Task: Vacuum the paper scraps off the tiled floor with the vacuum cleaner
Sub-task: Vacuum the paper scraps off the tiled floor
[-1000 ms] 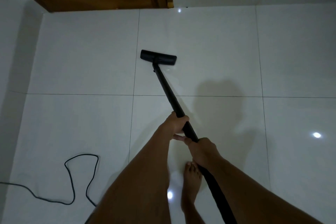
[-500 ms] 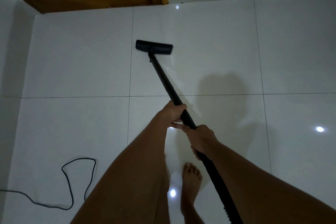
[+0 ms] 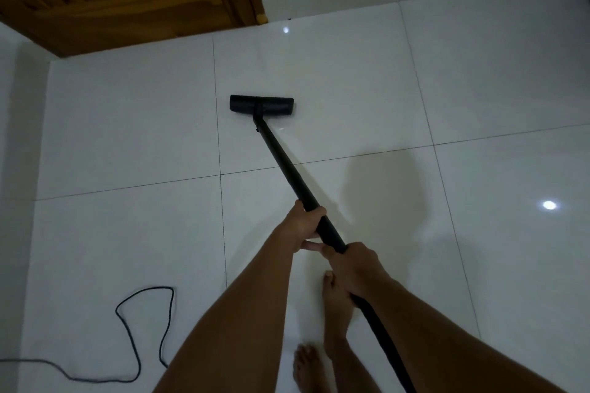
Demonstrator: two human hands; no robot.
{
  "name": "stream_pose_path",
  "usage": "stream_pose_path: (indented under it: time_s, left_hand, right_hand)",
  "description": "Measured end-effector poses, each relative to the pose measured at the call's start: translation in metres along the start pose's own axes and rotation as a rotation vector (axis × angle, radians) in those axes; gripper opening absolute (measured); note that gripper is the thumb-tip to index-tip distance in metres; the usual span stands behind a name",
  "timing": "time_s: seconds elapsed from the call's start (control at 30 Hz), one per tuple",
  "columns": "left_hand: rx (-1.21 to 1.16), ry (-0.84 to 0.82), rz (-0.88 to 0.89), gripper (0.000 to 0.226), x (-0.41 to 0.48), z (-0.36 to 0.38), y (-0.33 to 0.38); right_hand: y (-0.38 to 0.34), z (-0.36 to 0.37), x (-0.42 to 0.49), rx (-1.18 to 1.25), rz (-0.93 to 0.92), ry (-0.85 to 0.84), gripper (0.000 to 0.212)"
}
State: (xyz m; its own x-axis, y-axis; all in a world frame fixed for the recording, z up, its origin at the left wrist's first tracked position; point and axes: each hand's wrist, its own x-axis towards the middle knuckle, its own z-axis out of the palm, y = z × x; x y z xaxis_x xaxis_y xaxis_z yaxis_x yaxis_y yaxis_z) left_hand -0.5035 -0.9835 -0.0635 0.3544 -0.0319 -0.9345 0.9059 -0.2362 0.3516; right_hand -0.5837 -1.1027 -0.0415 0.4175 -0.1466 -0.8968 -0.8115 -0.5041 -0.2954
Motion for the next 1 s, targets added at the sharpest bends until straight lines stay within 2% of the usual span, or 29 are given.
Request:
stream_pose_path:
  time_s: [0.23,0.5,0.63,0.87,1.0]
  left_hand:
    - [0.085,-0.063,0.01,0.042,-0.038,0.021,-0.053]
    - [0.077,-0.095,-0.04,0.045,-0.07,0.044,-0.133]
    - [0.049,-0.097,-0.077,0.029,-0.076,0.053,-0.161]
    - [0.093,-0.081,-0.069,0.031,-0.054,0.064,-0.154]
    - [0.143,-0.07,-0.049,0.034,-0.037,0.066,-0.137]
  right_hand:
    - [0.057,0.034,-0.046,0.059,0.055,0.058,0.042]
    - [0.131,0.064,-0.091,0.064,0.081,0.024,0.052]
    - [0.152,0.07,-0.099,0.062,0.101,-0.011,0.049]
    - [0.156,0.064,-0.076,0.09,0.086,0.0,0.041]
    - [0.144,0.059,-0.058,0.165,0.11,-0.024,0.043]
